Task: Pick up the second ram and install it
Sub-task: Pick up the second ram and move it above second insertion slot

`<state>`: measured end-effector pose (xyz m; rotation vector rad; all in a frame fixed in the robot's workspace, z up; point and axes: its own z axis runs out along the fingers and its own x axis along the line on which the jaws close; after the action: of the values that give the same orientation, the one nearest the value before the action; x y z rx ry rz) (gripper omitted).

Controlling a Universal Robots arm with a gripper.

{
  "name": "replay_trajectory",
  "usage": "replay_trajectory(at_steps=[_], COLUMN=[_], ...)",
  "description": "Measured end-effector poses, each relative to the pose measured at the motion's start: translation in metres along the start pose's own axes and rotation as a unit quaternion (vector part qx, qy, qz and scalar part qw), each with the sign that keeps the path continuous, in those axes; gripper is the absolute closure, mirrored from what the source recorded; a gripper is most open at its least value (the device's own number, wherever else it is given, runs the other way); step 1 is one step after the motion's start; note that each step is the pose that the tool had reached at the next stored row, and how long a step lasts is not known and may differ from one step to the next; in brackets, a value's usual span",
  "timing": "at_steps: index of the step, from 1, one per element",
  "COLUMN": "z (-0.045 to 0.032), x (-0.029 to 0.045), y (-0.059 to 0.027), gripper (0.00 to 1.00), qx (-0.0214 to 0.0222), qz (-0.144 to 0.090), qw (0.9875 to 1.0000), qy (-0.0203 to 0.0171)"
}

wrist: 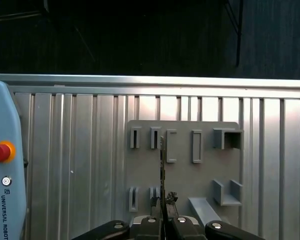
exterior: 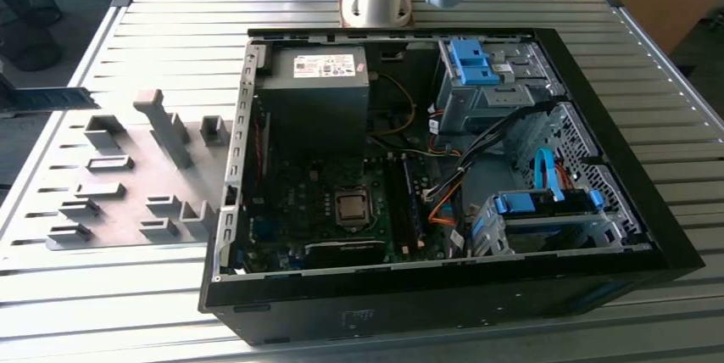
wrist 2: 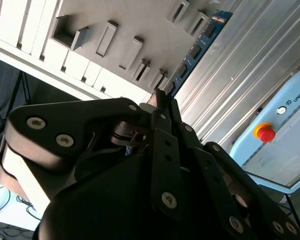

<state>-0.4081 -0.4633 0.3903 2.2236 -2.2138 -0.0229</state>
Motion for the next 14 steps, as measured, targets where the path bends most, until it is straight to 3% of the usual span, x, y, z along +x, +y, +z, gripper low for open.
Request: replay_trajectory(at_steps=[4,14], z=[-0.0079,-0.0087], x=[-0.0001,-0.0001], y=[0.0002,-0.0010], gripper=[0.86,0.86], qx=[0.0000,0.0000], qz=[0.000,0.000], qw=[1.0000,1.0000], qy=[0.0000,0.0001])
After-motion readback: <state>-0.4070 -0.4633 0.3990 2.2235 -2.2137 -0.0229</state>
